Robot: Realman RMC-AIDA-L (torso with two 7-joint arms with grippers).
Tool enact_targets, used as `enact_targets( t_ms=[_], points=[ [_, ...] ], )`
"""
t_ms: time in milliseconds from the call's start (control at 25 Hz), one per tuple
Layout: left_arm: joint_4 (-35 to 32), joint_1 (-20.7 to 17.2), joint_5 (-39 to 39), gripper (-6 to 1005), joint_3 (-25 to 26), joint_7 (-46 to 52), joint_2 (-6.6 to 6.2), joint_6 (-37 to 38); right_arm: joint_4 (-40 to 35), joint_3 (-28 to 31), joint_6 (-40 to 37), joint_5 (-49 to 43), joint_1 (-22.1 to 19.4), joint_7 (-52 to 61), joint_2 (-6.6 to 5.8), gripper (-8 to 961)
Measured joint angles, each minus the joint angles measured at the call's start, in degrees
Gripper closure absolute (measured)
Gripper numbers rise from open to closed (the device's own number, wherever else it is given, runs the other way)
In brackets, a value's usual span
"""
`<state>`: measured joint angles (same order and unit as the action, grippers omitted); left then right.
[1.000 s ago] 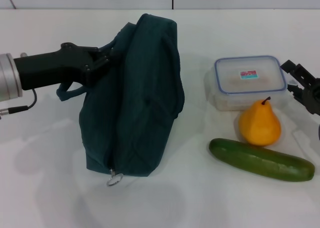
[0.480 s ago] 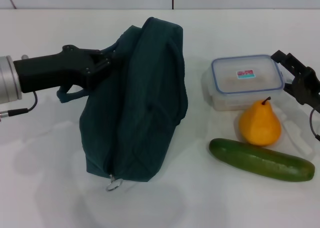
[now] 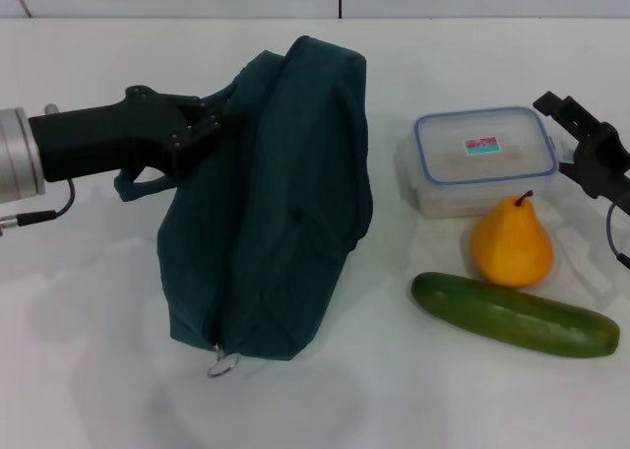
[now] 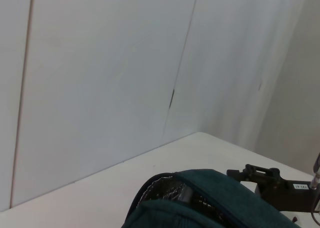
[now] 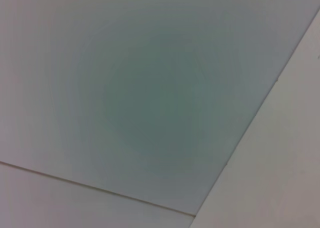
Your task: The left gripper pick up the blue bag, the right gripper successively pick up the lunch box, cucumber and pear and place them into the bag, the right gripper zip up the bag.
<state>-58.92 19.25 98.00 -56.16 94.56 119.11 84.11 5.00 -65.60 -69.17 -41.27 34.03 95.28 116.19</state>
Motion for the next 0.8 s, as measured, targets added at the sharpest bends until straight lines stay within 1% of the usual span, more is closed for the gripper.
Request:
enact_targets(
  t_ms=[200, 440, 640, 800],
  points=[
    [0.08, 0.02, 0.0, 954, -0.05, -1.04, 0.02, 0.0, 0.02, -0.28, 0.12, -0.03, 0.73, 0.0, 0.0, 103],
    [0.08, -0.01, 0.29, 954, 0.04, -1.12, 0.05, -0.07, 0.35, -0.39, 0.03, -0.04, 0.72, -0.09, 0.0, 132],
    [0.07, -0.01, 0.37, 954, -0.03, -1.13, 0.07, -0.09, 0.51, -0.23, -0.24, -0.04, 0.47, -0.31, 0.0, 330],
    [0.05, -0.06, 0.41, 954, -0.09, -1.13, 0.07, -0.1, 0.38, 0.04, -0.5, -0.04, -0.12, -1.03, 0.0, 450]
  ],
)
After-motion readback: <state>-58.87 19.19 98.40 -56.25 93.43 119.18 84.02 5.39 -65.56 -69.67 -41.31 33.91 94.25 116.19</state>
